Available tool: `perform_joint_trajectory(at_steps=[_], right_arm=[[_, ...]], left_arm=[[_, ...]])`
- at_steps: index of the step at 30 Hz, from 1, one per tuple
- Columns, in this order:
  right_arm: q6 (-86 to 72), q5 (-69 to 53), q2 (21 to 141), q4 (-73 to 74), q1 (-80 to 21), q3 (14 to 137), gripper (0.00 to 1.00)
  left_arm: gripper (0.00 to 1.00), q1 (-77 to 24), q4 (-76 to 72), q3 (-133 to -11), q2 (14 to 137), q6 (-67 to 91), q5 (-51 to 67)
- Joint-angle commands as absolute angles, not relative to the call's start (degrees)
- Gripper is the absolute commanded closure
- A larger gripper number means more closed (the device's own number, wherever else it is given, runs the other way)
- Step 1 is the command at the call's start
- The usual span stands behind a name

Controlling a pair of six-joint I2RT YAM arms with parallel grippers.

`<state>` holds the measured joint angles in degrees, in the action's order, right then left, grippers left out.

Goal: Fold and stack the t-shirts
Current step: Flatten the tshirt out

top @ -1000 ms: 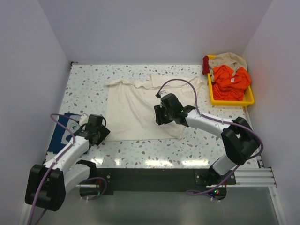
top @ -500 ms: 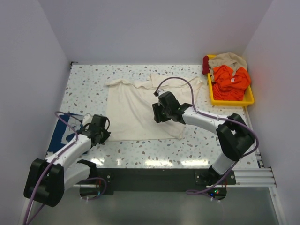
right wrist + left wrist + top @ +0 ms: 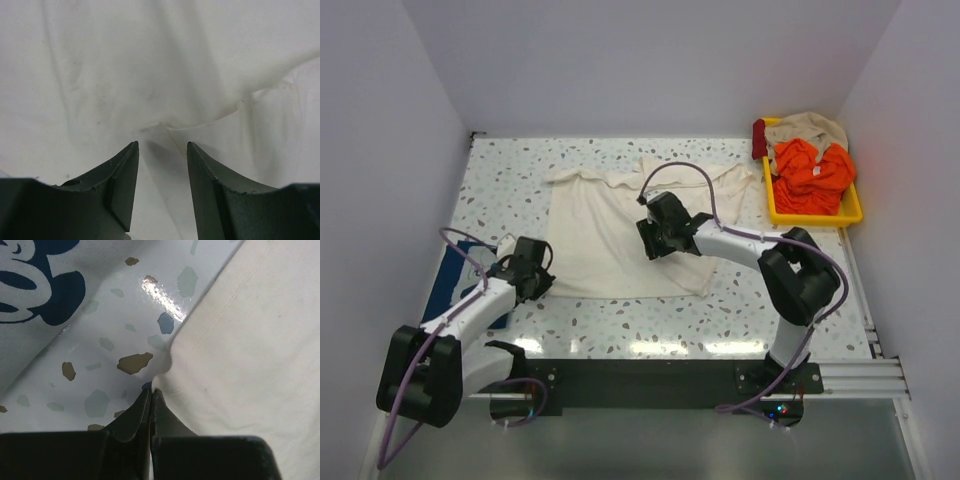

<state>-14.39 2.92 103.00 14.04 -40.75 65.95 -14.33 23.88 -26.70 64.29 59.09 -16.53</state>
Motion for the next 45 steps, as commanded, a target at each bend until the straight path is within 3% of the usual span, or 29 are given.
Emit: perform_joint_trajectory(at_steps=[1,14,17,23,26,33,40,45], right_arm=[[-10.8,5.0,105.1,16.4,-40.5,70.6,0.53],[-13.9,1.4,108.6,16.3,-40.4,70.6,0.60],[-14.5,1.4,107.0,16.3,-40.5,69.7,0.67],[-16.0,2.4,102.8,17.9,-40.4,68.7,0.95],[-17.4,4.8,98.4,20.4,-40.4,67.4,0.99],[-24.8,17.0,85.0,31.0,-40.3,62.8,1.00],[-40.5,28.0,59.2,48.3,-40.0,50.5,1.00],[-53.1,28.3,37.8,61.6,-40.0,45.7,1.00]], left_arm=[[1.00,-13.0,21.0,-28.1,64.9,56.8,-16.1],[1.00,-9.8,19.2,-28.7,65.5,54.3,-13.8],[1.00,-9.4,18.7,-28.5,65.4,54.2,-13.3],[1.00,-8.5,18.7,-29.3,65.1,53.5,-12.7],[1.00,-7.9,19.0,-29.9,64.7,52.8,-12.4],[1.00,-6.8,19.3,-32.0,65.0,50.3,-10.2],[1.00,-1.4,21.4,-36.7,64.8,46.1,-5.7],[1.00,2.3,21.2,-38.1,65.0,45.0,-2.4]])
